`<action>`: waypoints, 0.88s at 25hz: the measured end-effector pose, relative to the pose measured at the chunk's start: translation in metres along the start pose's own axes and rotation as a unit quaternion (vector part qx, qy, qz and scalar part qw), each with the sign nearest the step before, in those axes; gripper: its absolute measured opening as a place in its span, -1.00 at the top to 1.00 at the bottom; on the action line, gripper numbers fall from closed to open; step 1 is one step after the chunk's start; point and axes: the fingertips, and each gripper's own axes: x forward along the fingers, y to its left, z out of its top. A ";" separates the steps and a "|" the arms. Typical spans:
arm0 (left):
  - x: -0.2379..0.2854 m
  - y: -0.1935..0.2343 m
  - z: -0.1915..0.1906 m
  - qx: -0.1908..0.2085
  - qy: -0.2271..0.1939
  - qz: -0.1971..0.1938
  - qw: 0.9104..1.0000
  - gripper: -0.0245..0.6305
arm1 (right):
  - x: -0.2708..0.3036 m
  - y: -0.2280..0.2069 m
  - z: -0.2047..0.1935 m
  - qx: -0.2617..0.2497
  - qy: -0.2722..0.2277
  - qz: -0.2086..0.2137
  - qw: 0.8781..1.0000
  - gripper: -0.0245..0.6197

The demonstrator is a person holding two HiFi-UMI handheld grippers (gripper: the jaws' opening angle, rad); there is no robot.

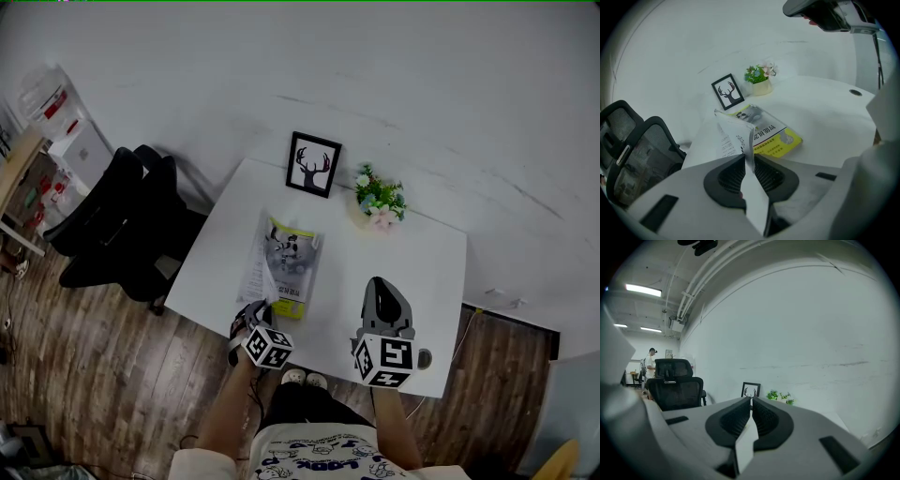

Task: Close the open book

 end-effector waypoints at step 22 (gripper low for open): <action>0.003 0.023 -0.023 -0.146 0.017 0.003 0.989 0.26 | -0.004 0.002 0.003 -0.002 -0.003 -0.007 1.000 0.83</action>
